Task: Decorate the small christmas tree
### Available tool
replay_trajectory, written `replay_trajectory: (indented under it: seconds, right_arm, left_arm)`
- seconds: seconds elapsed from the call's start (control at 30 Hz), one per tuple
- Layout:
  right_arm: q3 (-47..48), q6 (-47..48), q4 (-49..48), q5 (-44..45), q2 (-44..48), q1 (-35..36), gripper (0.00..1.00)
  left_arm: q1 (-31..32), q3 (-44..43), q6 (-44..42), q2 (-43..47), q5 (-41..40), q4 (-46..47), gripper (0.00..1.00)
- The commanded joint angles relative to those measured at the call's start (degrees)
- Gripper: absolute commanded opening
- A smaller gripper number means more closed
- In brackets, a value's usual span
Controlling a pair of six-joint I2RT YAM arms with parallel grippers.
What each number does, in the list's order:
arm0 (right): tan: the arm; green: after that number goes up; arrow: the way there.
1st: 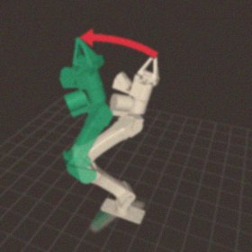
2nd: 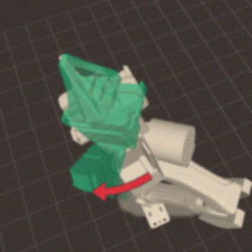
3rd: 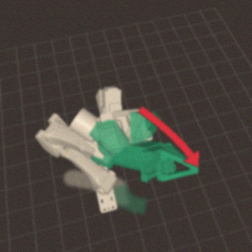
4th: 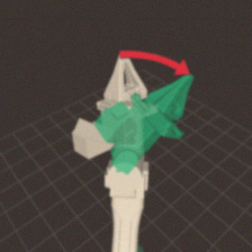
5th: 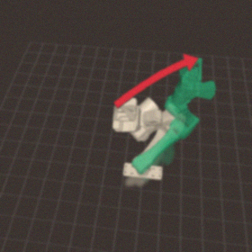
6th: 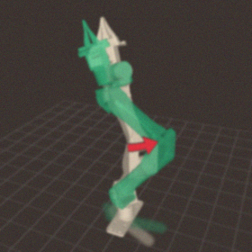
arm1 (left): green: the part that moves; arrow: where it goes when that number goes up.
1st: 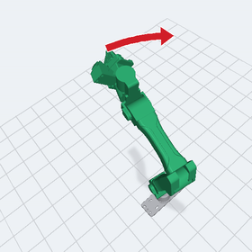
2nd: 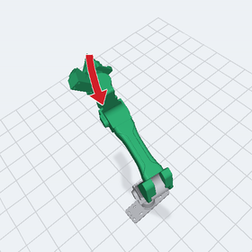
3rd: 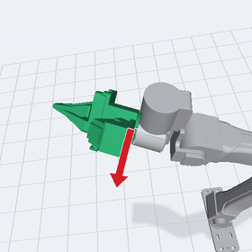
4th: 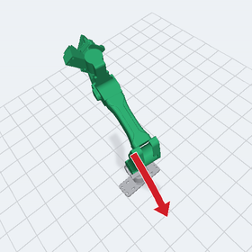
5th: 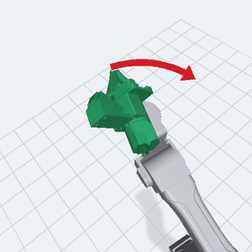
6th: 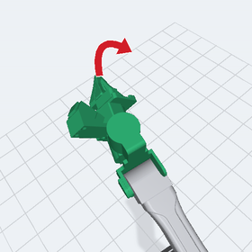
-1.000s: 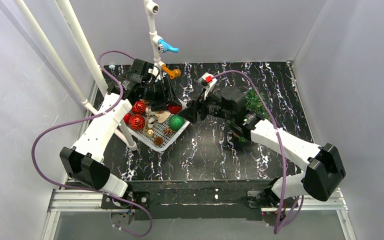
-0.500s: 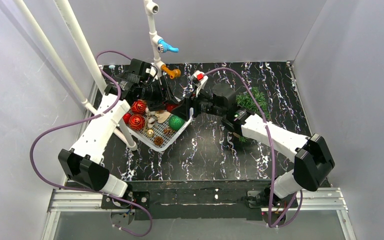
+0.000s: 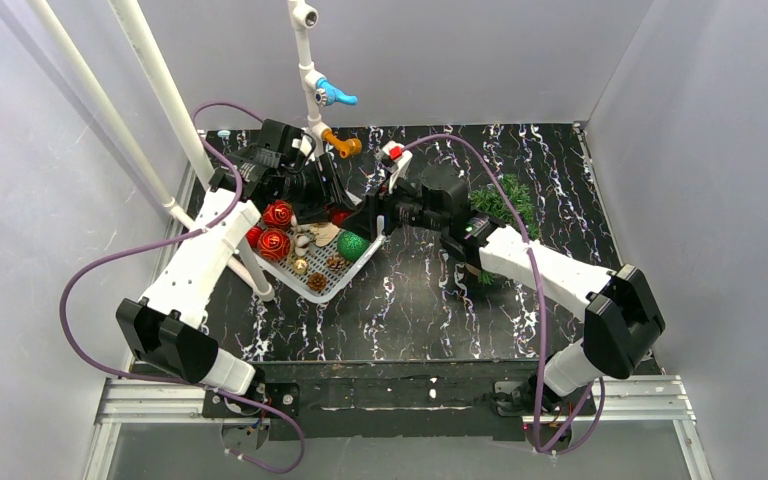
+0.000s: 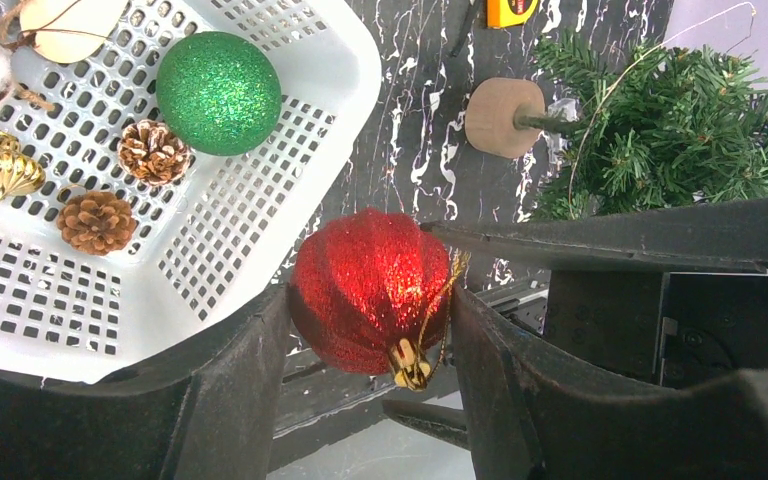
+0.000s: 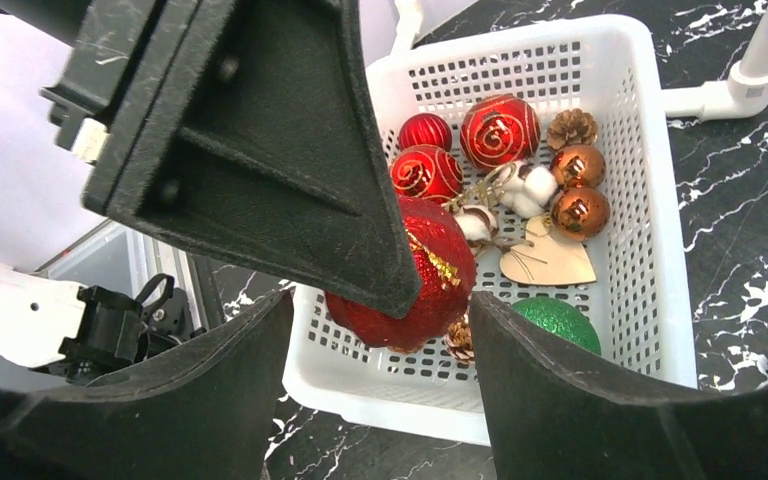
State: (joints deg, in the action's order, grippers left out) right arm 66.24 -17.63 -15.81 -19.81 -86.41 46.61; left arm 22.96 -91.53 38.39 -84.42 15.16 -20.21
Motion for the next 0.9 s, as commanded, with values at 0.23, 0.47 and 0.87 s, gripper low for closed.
replay_trajectory:
  seconds: [0.23, 0.47, 0.87]
  right_arm:
    - [-2.24, 6.02, 7.32, 8.50, 10.92, 0.50, 0.75]
    - [-7.93, 10.29, 13.79, 17.91, 20.47, 0.46, 0.76]
    - [-13.17, 11.60, 29.10, 28.72, 32.35, -0.02, 0.78]
  left_arm:
    - [0.38, 1.63, -2.95, 1.25, -1.92, -5.46, 0.45]
    - [1.20, 3.08, -7.56, -1.57, -10.54, -8.34, 0.43]
    - [2.39, -8.46, -12.63, -15.61, -23.17, -17.07, 0.45]
